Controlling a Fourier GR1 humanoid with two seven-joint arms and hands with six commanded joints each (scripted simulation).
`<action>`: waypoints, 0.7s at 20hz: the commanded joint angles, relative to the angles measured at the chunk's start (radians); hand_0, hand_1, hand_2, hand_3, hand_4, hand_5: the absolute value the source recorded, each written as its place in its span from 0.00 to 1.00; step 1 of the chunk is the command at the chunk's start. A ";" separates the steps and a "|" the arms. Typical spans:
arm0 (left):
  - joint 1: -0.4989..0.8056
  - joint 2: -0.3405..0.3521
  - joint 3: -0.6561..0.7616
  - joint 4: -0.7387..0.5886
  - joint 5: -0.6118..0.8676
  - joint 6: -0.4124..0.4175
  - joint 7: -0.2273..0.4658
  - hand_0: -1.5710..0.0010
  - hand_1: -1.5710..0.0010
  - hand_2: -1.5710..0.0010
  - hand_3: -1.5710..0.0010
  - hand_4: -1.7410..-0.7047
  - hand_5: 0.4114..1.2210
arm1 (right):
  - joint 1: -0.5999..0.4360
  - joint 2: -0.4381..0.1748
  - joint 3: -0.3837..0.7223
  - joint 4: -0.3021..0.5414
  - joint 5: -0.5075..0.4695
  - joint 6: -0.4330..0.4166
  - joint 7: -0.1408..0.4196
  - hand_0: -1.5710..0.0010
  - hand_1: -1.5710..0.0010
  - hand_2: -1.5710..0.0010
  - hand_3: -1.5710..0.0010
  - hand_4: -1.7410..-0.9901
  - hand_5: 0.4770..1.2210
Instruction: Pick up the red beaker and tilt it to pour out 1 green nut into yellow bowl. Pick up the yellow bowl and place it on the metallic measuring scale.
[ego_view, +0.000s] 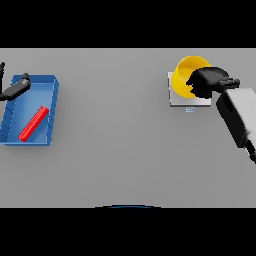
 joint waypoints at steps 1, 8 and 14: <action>0.008 0.005 0.001 -0.006 0.002 0.000 -0.005 1.00 1.00 1.00 1.00 0.90 0.41 | -0.002 0.001 -0.006 0.003 -0.006 0.003 0.014 0.03 0.14 0.14 0.42 0.19 0.88; -0.001 -0.002 0.004 0.019 0.002 -0.007 -0.013 1.00 1.00 1.00 1.00 0.90 0.40 | -0.026 0.011 -0.004 0.073 -0.004 0.016 -0.025 0.80 0.82 0.71 0.64 0.46 0.43; -0.024 -0.021 0.001 0.032 0.003 -0.009 0.005 1.00 1.00 1.00 1.00 0.89 0.40 | -0.057 0.010 0.019 0.117 0.022 0.034 -0.076 0.95 0.95 0.89 0.75 0.55 0.35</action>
